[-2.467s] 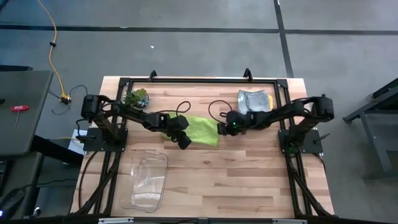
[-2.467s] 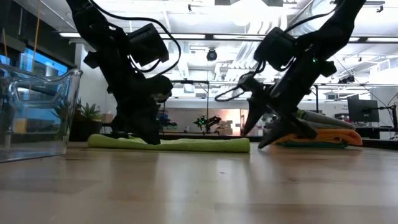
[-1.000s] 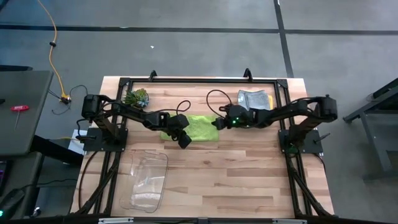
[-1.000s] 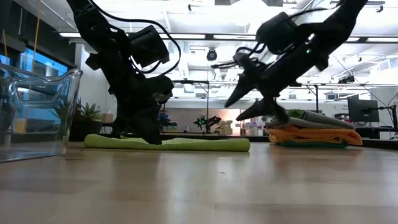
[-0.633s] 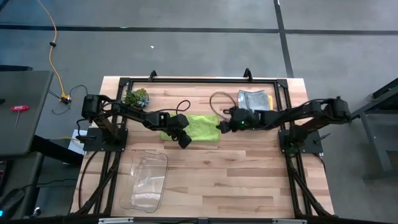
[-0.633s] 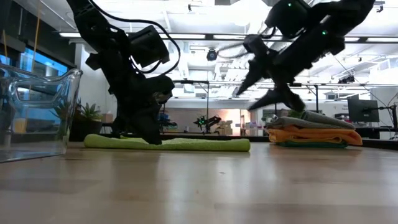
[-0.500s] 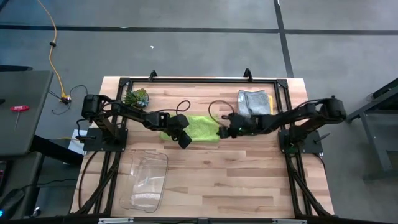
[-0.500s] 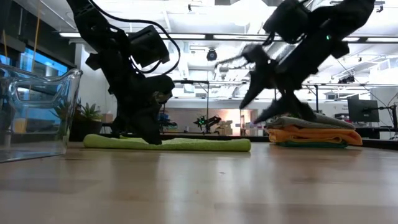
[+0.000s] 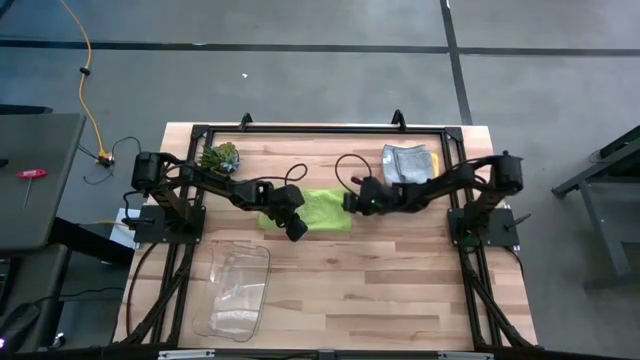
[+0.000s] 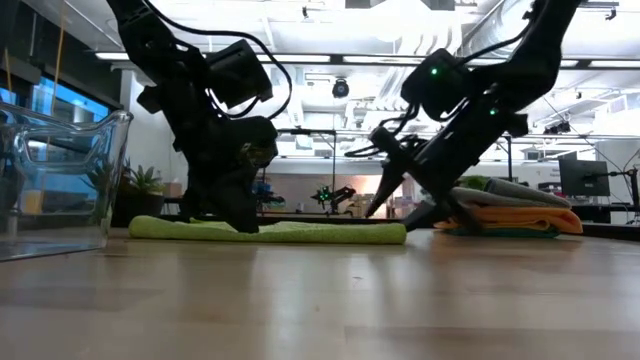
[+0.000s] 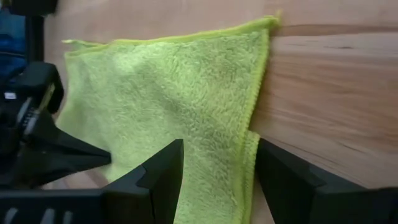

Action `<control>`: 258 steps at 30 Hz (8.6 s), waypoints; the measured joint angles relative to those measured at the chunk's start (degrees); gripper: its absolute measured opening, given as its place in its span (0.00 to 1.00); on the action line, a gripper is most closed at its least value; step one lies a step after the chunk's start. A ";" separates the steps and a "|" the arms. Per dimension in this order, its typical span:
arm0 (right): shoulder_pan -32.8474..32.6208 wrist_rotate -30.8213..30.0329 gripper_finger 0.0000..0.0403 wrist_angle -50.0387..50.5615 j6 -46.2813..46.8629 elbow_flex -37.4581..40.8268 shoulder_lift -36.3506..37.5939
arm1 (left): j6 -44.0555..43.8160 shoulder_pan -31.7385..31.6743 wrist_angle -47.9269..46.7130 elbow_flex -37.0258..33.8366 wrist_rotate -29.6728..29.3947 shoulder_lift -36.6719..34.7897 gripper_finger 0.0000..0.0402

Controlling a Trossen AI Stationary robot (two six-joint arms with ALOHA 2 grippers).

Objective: Fold microfiber towels
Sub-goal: Fold the green towel

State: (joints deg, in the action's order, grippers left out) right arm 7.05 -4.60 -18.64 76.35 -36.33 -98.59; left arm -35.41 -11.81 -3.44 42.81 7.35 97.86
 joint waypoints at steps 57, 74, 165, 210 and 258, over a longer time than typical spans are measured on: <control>6.09 -8.92 0.47 -17.10 2.57 0.26 -1.98 | 1.12 -0.07 0.02 0.02 0.00 -0.02 0.00; -4.10 -4.57 0.47 6.98 -17.49 0.06 11.96 | 5.77 -3.13 -0.44 -0.02 -3.58 -4.28 0.00; -1.23 -15.39 0.47 2.98 -12.53 -0.79 13.96 | 6.13 5.75 -1.13 16.80 -8.66 13.14 0.00; -8.59 -0.38 0.58 43.41 1.60 -23.33 -0.04 | 16.87 -3.97 12.76 -10.95 -6.94 -37.35 0.00; -8.03 -3.54 0.00 65.41 4.68 -34.80 -15.43 | 18.42 -9.31 8.75 -10.88 -2.44 -37.35 0.00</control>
State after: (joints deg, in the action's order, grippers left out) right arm -0.98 -8.14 46.77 81.04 -71.14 -114.02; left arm -16.98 -21.12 5.31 31.92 4.91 60.51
